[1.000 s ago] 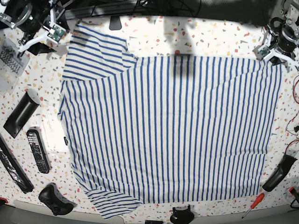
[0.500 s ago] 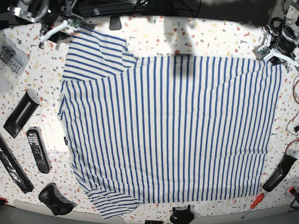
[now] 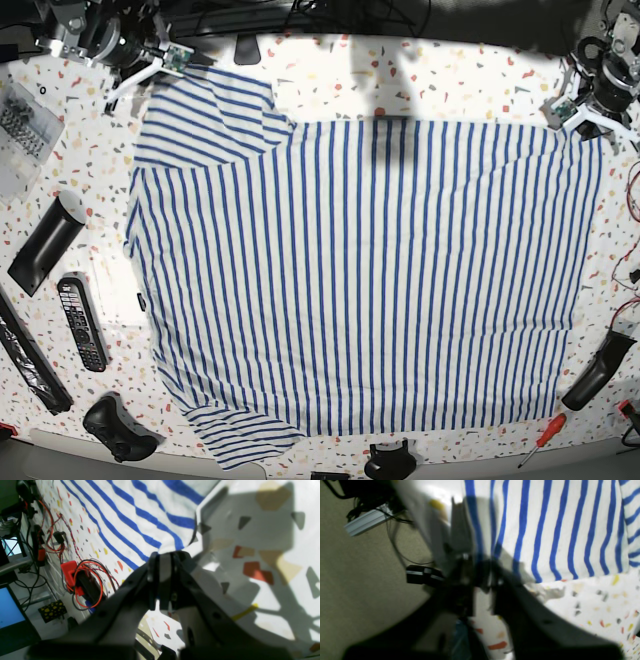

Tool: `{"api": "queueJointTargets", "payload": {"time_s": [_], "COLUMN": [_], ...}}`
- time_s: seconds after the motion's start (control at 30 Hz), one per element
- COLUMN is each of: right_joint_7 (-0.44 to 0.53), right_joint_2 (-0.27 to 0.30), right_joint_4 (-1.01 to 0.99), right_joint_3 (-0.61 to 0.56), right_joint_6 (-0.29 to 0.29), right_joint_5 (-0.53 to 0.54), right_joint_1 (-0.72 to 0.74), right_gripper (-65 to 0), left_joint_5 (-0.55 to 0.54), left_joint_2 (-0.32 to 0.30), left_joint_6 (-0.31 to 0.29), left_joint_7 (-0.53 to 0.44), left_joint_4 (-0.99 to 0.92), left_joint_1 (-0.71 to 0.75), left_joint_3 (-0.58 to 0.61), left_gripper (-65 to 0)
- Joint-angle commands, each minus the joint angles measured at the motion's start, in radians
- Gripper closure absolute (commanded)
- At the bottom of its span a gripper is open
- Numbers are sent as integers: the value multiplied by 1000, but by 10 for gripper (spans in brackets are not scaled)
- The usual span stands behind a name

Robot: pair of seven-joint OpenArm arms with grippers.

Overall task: Layout the t-shirt on the table in an organized manner, then fold the t-shirt properly
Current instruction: 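Grasp the shirt edge with both grippers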

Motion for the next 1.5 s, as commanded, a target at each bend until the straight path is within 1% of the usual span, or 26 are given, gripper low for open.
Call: {"api": "queueJointTargets", "payload": {"time_s": [0.0, 0.13, 0.27, 0.37, 0.43, 0.57, 0.73, 0.87, 0.97, 1.07, 1.13, 1.2, 1.33, 1.4, 1.47], "right_joint_7": [-10, -10, -19, -23, -31, -45, -56, -67, -68, -66, -64, -58, -22, -25, -27], "right_joint_2": [3, 3, 3, 3, 3, 3, 3, 3, 3, 3, 3, 3, -1, -10, -27], "right_joint_4": [-4, 18, 66, 97, 109, 127, 129, 130, 130, 130, 130, 130, 130, 130, 129], "right_joint_3": [3, 3, 3, 3, 3, 3, 4, 5, 5, 5, 5, 5, 5, 5, 5], "right_joint_6": [-41, -45, -117, -151, -171, -174, -178, -185, -213, -250, -252, -252, -252, -252, -252], "right_joint_5": [-24, -23, -20, -17, 22, 131, 197, 272, 319, 322, 345, 384, 456, 475, 474], "right_joint_1": [9, 9, 9, 9, 9, 20, 47, 89, 124, 160, 184, 204, 252, 279, 304], "right_gripper": [0, 0, 0, 0, 0, 0, 0, 0, 0, 0, 0, 0, 0, 0, 0], "left_joint_5": [2, 2, 2, 2, 2, 2, 2, 2, 2, 2, 1, -18, -160, -220, -254], "left_joint_2": [-17, -17, -17, -17, -17, -17, -17, -18, -20, -20, -19, -19, -18, -17, -17], "left_joint_6": [1, 1, 1, 2, 2, 2, 2, 2, 2, 2, 3, 5, 4, 5, 5], "left_joint_7": [-2, -1, -1, 3, 3, 29, 38, 66, 65, 67, 65, 57, 41, 64, 90], "left_joint_4": [9, 9, 9, 10, 10, 16, 61, 117, 136, 137, 137, 137, 136, 135, 135], "left_joint_1": [1, 0, 1, 0, 1, 1, 1, -1, -6, -20, -31, -45, -84, -104, -121], "left_joint_3": [-6, -6, -6, -6, -6, -6, -6, -6, -7, -7, -7, -7, -7, -7, -7], "left_gripper": [0, 0, 0, 0, 0, 0, 0, 0, 0, 0, 0, 0, 0, 0, 0]}}
